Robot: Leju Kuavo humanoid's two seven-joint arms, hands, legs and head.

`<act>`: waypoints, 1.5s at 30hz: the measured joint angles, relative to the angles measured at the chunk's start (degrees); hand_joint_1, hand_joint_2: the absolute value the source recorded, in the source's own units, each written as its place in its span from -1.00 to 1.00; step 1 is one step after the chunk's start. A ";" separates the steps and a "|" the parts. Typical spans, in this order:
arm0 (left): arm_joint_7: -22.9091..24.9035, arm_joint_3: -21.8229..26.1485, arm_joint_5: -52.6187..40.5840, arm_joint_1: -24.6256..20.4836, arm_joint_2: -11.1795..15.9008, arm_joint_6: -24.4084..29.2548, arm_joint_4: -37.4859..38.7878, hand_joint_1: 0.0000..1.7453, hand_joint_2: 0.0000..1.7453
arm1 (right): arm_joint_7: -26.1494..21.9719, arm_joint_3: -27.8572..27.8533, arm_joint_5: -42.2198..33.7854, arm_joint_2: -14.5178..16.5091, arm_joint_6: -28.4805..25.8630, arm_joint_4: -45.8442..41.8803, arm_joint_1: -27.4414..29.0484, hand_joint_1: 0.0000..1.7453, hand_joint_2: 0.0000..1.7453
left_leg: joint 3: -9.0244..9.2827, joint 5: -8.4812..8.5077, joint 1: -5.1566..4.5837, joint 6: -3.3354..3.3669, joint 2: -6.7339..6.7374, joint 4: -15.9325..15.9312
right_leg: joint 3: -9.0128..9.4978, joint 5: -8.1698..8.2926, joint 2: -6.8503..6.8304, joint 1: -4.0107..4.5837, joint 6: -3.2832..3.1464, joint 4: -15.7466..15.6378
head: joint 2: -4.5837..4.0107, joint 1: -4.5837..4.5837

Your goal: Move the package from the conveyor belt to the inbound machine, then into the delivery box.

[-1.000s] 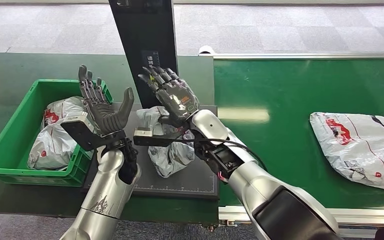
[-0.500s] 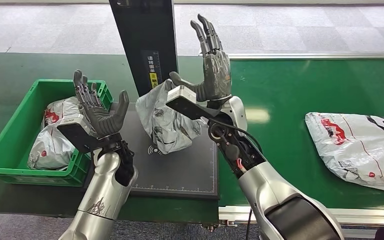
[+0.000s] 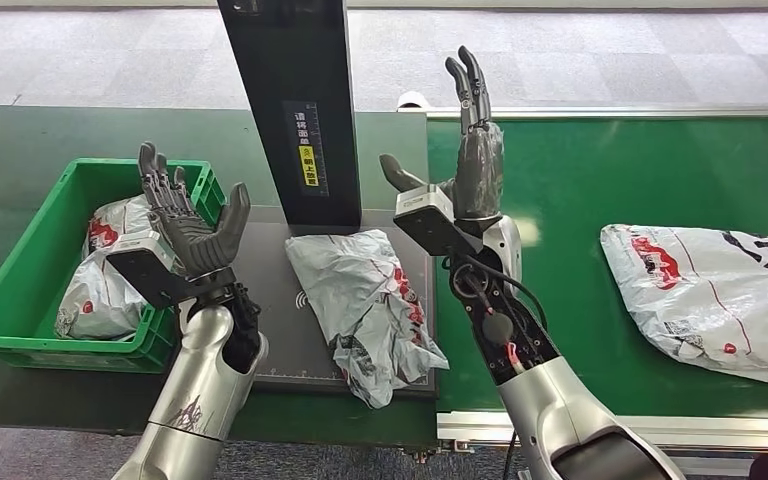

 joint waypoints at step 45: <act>0.28 -5.30 -3.78 2.40 3.85 -5.81 2.78 -1.00 1.00 | -2.14 -17.40 -22.52 -7.30 16.77 -21.20 27.30 -1.00 1.00 | -0.07 -0.03 -0.02 0.00 -0.06 -0.01 | -0.02 -0.02 -0.05 -0.02 0.00 -0.03 | 0.00 0.00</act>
